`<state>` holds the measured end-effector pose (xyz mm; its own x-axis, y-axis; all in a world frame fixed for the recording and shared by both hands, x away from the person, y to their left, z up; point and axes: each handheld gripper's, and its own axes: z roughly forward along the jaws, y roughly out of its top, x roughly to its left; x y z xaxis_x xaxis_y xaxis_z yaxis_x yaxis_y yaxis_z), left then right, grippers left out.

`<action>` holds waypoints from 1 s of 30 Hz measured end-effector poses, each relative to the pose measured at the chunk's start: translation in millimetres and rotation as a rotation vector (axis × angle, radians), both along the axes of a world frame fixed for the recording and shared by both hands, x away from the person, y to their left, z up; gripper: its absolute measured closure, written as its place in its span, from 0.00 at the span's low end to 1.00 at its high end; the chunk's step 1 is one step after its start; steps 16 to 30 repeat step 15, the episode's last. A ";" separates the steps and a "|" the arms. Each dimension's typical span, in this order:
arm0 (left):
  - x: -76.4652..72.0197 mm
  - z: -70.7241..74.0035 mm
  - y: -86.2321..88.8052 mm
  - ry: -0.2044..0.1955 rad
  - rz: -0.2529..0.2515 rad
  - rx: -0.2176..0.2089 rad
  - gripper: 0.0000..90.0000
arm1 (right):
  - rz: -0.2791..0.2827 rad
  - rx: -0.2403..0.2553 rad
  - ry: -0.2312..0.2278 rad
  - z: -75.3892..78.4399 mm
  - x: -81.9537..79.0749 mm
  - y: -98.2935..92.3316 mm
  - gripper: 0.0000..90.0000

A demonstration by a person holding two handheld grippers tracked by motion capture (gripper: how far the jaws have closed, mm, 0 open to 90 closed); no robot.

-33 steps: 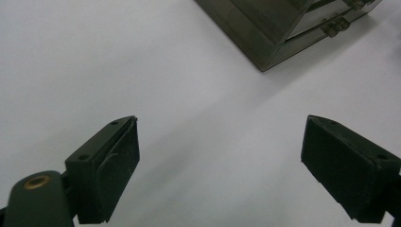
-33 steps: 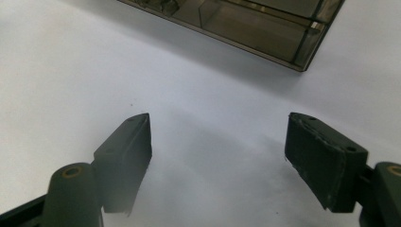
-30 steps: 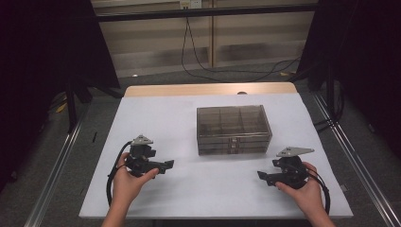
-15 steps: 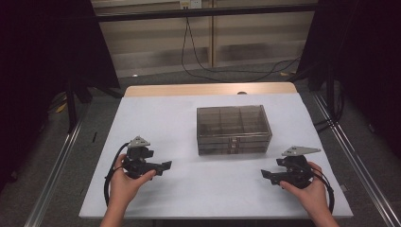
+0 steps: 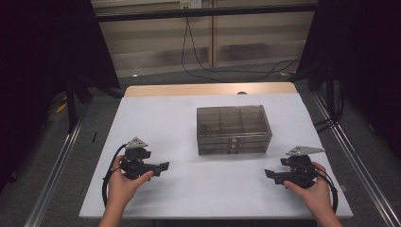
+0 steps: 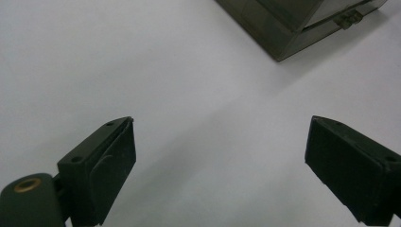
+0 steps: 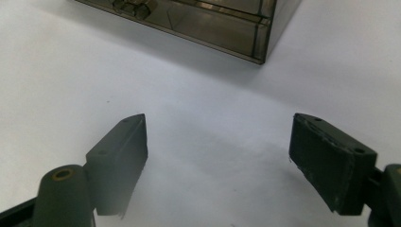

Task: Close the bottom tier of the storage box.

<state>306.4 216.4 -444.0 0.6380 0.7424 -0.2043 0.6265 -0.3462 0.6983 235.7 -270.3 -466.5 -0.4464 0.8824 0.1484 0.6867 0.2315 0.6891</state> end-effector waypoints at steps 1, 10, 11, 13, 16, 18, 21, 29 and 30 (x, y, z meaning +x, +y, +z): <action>0.2 -1.1 0.0 0.002 -0.003 0.002 0.10 | -0.001 0.002 0.001 0.0 -0.2 -0.5 0.22; 2.1 -7.4 1.1 0.008 -0.006 0.029 0.09 | 0.004 -0.003 0.000 -1.0 0.4 -0.9 0.21; 2.3 -8.2 1.0 0.011 -0.004 0.027 0.08 | 0.003 -0.003 0.003 -1.1 0.3 -0.6 0.20; 3.0 -10.4 0.4 0.018 -0.001 0.024 0.08 | 0.008 -0.009 0.004 -1.9 0.8 -0.7 0.20; 4.3 -13.3 0.1 0.026 -0.006 0.046 0.07 | 0.009 -0.006 0.005 -2.6 1.0 -0.7 0.20; 4.3 -13.3 0.1 0.026 -0.006 0.046 0.07 | 0.009 -0.006 0.005 -2.6 1.0 -0.7 0.20; 4.3 -13.3 0.1 0.026 -0.006 0.046 0.07 | 0.009 -0.006 0.005 -2.6 1.0 -0.7 0.20; 4.3 -13.3 0.1 0.026 -0.006 0.046 0.07 | 0.009 -0.006 0.005 -2.6 1.0 -0.7 0.20; 4.3 -13.3 0.1 0.026 -0.006 0.046 0.07 | 0.009 -0.006 0.005 -2.6 1.0 -0.7 0.20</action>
